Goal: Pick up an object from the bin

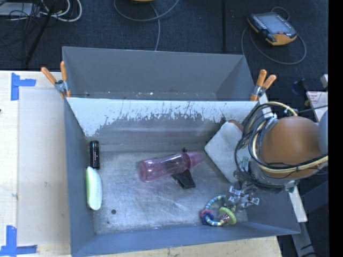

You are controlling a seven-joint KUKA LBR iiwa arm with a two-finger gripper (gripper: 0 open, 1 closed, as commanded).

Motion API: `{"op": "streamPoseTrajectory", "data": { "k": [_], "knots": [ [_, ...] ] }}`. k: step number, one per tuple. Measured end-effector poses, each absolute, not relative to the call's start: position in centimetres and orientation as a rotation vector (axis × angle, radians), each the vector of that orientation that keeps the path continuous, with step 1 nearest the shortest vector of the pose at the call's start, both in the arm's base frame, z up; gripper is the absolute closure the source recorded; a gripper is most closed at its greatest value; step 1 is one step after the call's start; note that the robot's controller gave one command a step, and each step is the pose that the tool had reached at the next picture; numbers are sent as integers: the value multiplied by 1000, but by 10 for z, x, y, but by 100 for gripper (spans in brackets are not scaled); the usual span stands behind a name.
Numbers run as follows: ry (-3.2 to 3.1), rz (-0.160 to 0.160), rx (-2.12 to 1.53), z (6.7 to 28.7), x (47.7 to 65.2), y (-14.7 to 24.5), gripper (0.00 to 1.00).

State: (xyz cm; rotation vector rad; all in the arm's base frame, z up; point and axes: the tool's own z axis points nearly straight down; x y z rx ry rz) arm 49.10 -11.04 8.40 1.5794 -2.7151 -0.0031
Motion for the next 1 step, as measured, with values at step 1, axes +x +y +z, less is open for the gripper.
{"op": "streamPoseTrajectory", "data": {
  "k": [1],
  "knots": [
    [-2719, -1, 1578, 247, 493, -114, 100]
  ]
}}
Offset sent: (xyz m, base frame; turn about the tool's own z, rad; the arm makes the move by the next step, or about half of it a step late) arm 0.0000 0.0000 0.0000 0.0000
